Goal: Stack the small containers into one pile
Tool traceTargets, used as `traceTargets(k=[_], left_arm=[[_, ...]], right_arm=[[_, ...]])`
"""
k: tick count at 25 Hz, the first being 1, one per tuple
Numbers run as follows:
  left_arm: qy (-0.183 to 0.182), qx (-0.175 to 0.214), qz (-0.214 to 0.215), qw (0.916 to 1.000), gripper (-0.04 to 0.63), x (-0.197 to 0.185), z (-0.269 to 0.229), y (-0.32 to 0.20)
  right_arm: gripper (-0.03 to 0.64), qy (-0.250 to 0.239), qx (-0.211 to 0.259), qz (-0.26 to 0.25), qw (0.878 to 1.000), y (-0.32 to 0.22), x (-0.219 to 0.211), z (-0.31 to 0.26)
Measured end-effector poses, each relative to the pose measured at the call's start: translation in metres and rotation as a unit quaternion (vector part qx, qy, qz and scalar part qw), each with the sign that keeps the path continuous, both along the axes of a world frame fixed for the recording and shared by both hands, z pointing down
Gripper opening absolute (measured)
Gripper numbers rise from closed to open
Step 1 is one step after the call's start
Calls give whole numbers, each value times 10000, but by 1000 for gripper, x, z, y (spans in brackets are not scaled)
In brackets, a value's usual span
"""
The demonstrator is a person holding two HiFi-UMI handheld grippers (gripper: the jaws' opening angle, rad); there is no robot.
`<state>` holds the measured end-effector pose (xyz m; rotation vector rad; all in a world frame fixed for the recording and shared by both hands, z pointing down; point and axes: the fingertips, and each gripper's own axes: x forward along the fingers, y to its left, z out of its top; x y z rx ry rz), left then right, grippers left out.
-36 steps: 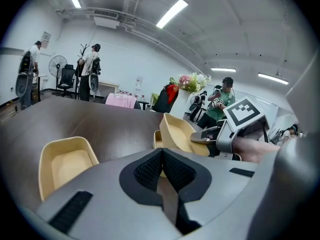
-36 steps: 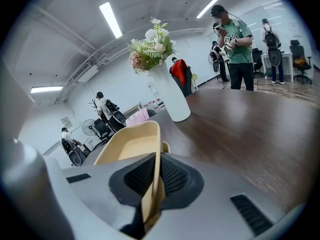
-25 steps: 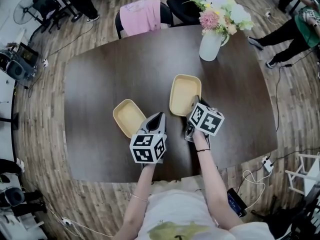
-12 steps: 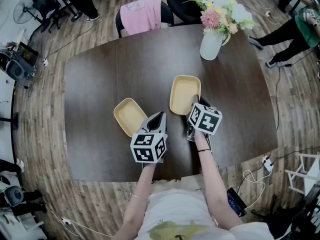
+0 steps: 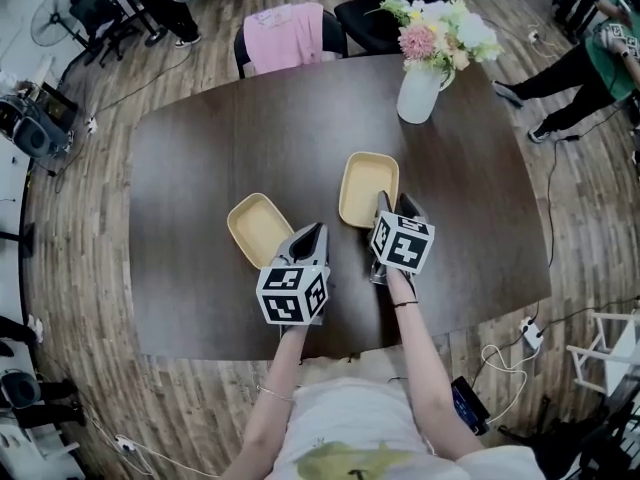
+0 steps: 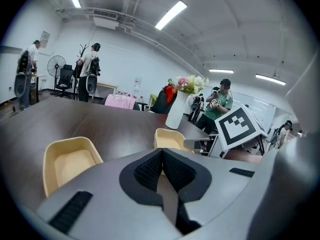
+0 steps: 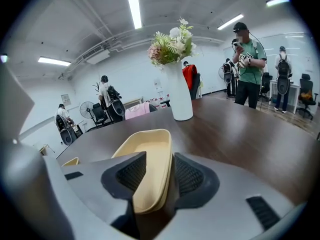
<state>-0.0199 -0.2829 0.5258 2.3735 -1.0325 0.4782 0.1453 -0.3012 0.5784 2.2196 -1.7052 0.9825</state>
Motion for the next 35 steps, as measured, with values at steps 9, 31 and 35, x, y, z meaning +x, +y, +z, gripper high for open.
traceTargets(k=[9,31,35], left_arm=[[28,177,-387,9991,25,-10,-16,16],[-15,436,-1914,9805,25,-80,-30,61],[-52,407,-2124,9763,25,-97,-29,62]], right_arm=[[95,238,293,-483,9981,12,-13,-25],[21,-256,805,-2637,9609,19,-124,-59],[21,-362,771,-2936,9521,18,-147,-56]])
